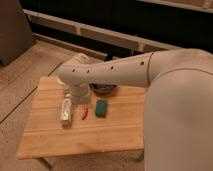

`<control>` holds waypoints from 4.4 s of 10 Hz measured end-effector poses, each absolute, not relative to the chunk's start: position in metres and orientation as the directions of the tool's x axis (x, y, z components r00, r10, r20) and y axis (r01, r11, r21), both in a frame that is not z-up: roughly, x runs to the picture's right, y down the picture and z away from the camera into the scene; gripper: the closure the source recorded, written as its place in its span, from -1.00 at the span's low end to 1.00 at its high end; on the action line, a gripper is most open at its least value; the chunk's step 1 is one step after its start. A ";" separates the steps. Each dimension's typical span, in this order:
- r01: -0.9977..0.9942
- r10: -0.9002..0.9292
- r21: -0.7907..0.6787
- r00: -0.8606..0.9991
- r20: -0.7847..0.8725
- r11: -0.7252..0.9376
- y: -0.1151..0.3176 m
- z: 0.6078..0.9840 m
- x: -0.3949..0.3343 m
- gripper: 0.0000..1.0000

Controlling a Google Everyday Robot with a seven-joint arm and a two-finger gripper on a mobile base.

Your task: Stand the bottle upright

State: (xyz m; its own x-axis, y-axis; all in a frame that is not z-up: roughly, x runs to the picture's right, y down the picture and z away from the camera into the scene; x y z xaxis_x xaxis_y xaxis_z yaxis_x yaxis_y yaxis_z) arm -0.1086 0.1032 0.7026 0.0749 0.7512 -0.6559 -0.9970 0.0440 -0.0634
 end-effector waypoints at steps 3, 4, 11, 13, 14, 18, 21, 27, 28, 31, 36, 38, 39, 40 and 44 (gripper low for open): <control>-0.997 0.751 -0.063 0.075 -0.656 0.044 0.103 0.703 -0.109 -0.30; -0.997 0.751 -0.063 0.075 -0.656 0.044 0.103 0.703 -0.109 -0.30; -0.997 0.752 -0.063 0.076 -0.655 0.045 0.103 0.703 -0.109 -0.30; -0.998 0.769 -0.050 0.069 -0.636 0.048 0.096 0.703 -0.107 -0.30; -0.998 0.808 -0.019 0.066 -0.586 0.067 0.077 0.706 -0.103 -0.30; -0.994 0.901 -0.042 0.113 -0.419 0.105 0.014 0.728 -0.112 -0.30; -0.993 0.909 -0.059 0.116 -0.399 0.100 0.006 0.732 -0.116 -0.30; -0.959 0.899 -0.283 0.096 -0.426 -0.031 -0.022 0.810 -0.169 -0.30; -0.946 0.894 -0.323 0.118 -0.432 -0.031 -0.025 0.827 -0.179 -0.30; -0.899 0.854 -0.436 0.249 -0.457 0.029 -0.017 0.875 -0.209 -0.30; -0.877 0.832 -0.476 0.306 -0.463 0.057 -0.011 0.891 -0.219 -0.30; -0.854 0.767 -0.501 0.413 -0.491 0.140 0.026 0.899 -0.266 -0.30; -0.843 0.730 -0.506 0.462 -0.504 0.184 0.045 0.901 -0.289 -0.30; -0.839 0.700 -0.498 0.492 -0.518 0.221 0.056 0.905 -0.301 -0.30; -0.880 0.722 -0.360 0.464 -0.514 0.310 0.021 0.906 -0.299 -0.30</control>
State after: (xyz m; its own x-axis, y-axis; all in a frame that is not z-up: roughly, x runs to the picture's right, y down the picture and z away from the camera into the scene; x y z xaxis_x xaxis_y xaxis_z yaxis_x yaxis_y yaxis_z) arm -0.2989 0.0214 0.9059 0.4641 0.7216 -0.5137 -0.8800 0.3096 -0.3601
